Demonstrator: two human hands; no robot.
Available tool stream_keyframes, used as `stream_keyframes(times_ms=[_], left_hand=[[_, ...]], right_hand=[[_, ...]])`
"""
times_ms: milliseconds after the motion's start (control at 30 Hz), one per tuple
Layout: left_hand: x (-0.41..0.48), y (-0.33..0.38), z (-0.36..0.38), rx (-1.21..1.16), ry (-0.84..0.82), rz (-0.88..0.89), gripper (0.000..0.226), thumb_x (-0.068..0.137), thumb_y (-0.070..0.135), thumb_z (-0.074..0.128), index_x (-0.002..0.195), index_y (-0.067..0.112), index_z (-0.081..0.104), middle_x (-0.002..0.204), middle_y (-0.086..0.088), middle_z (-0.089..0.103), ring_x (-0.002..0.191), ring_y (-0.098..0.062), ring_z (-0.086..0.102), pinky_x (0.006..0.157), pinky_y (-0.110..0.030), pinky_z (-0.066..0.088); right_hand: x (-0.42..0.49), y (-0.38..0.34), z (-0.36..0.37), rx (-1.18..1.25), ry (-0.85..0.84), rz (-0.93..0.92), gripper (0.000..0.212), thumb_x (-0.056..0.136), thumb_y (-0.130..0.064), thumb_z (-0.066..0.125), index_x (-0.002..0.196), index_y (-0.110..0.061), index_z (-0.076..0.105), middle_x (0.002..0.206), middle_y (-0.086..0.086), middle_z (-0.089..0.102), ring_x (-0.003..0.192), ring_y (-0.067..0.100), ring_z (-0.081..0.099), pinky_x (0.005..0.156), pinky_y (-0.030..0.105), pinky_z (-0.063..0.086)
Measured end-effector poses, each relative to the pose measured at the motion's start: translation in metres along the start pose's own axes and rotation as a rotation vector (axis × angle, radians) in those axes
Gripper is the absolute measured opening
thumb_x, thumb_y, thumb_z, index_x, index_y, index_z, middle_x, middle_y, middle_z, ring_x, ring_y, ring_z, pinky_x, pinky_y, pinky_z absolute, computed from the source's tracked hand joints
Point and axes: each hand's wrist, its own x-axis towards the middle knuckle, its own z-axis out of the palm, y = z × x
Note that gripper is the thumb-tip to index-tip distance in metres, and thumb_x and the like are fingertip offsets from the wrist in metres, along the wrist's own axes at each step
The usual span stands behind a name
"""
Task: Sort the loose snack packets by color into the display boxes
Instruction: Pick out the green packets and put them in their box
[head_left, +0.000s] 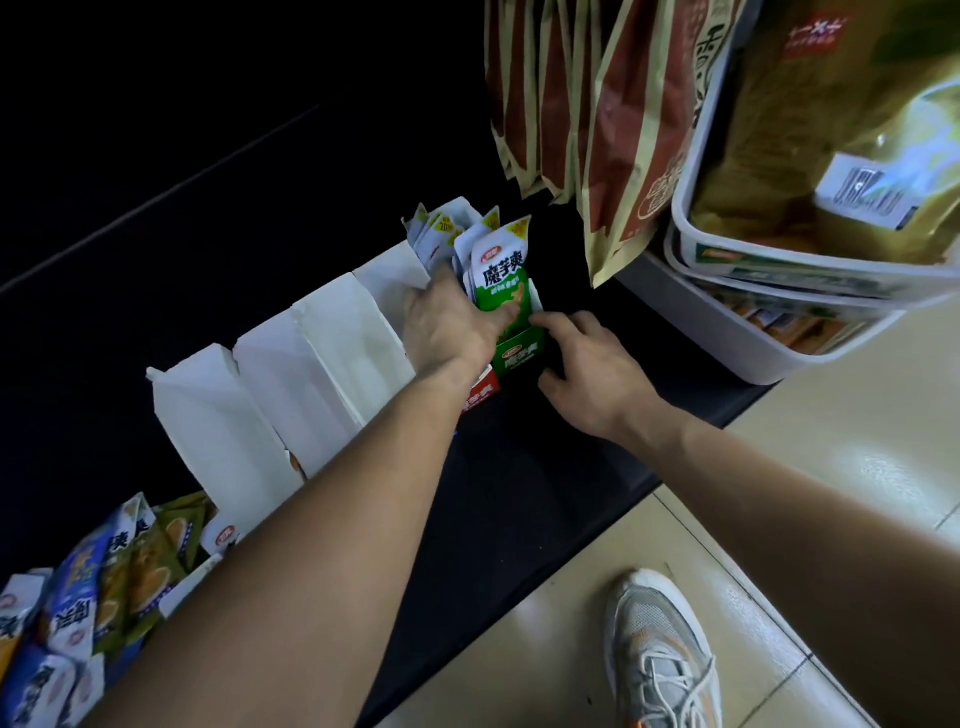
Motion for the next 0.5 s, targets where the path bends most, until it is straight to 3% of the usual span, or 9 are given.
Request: stream_keyframes(times_ms=[100,200,367,433,500], left_hand=[[-0.002,0.004,-0.004,0.049,0.123,0.097,0.081,0.069,0.046,0.084,0.135,0.023,0.043,0.118,-0.001,0.060,0.114,-0.028,0.049,0.088,-0.043,0.050],[0.003,-0.003,-0.007,0.237,0.229,0.268,0.091,0.073,0.042,0.082,0.148,0.018,0.036,0.143,-0.002,0.048,0.119,-0.031,0.045,0.100,-0.041,0.042],[0.016,-0.014,-0.015,0.340,0.233,0.368,0.074,0.072,0.048,0.076,0.135,0.016,0.056,0.135,-0.006,0.054,0.124,-0.032,0.045,0.099,-0.040,0.042],[0.021,-0.016,-0.019,0.278,0.260,0.343,0.085,0.070,0.048,0.078,0.142,0.013,0.048,0.144,-0.011,0.044,0.133,-0.034,0.038,0.104,-0.041,0.041],[0.027,-0.018,-0.022,0.213,0.191,0.315,0.100,0.074,0.047,0.077,0.154,0.011,0.028,0.156,-0.015,0.030,0.144,-0.032,0.028,0.113,-0.041,0.033]], right_hand=[[-0.003,0.000,0.000,-0.008,-0.012,0.006,0.069,0.088,-0.023,0.059,0.151,-0.031,0.030,0.139,0.009,0.040,0.126,0.034,0.043,0.101,0.042,0.044],[-0.004,-0.001,0.001,-0.002,-0.012,0.008,0.070,0.088,-0.023,0.060,0.150,-0.031,0.029,0.139,0.009,0.040,0.127,0.034,0.042,0.101,0.043,0.045],[-0.004,-0.005,0.002,-0.020,-0.023,0.013,0.070,0.089,-0.026,0.060,0.151,-0.029,0.027,0.141,0.010,0.038,0.128,0.034,0.042,0.099,0.043,0.045],[-0.004,-0.006,0.002,-0.033,-0.021,0.016,0.070,0.089,-0.027,0.060,0.150,-0.028,0.026,0.141,0.010,0.038,0.127,0.035,0.042,0.099,0.044,0.045],[-0.003,-0.008,0.002,-0.043,-0.019,0.017,0.070,0.089,-0.027,0.060,0.150,-0.027,0.026,0.140,0.010,0.038,0.126,0.034,0.042,0.098,0.045,0.046]])
